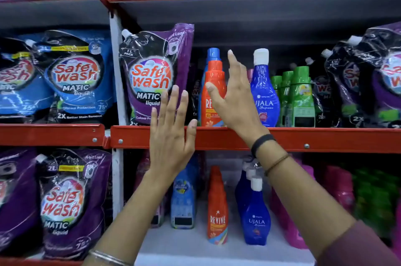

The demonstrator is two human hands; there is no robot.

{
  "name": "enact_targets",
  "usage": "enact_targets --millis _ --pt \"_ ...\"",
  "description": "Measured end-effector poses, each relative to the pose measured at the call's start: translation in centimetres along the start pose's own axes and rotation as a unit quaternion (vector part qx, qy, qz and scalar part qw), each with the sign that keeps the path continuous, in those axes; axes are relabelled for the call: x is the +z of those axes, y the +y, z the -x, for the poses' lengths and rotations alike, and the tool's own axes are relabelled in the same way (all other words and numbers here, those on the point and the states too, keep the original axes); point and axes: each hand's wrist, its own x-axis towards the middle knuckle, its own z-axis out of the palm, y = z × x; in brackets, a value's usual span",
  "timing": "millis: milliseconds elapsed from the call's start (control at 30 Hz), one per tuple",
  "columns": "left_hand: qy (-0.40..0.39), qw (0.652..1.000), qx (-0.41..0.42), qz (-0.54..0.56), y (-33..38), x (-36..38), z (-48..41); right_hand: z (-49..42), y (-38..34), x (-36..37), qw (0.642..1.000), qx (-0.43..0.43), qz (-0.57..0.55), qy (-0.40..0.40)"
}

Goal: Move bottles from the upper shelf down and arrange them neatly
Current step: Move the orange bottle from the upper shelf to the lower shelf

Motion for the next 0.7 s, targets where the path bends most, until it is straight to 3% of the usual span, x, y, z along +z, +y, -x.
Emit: enact_targets --millis 200,367,567,700 --pt "-0.029 0.997 0.003 -0.068 -1.4 1.8 0.5 -1.1 0.7 1.1 0.982 0.105 0.137 -0.075" --pt "-0.015 0.995 0.017 -0.100 -1.9 2.6 0.6 -1.1 1.1 0.5 0.990 0.142 0.000 -0.026" --pt "-0.017 0.992 0.016 -0.122 -1.9 2.7 0.7 -0.8 0.1 -2.4 0.981 0.107 -0.131 0.093" --pt "-0.025 0.993 -0.003 -0.119 -1.4 2.7 0.9 0.5 -0.1 -4.7 0.976 0.125 -0.166 0.062"
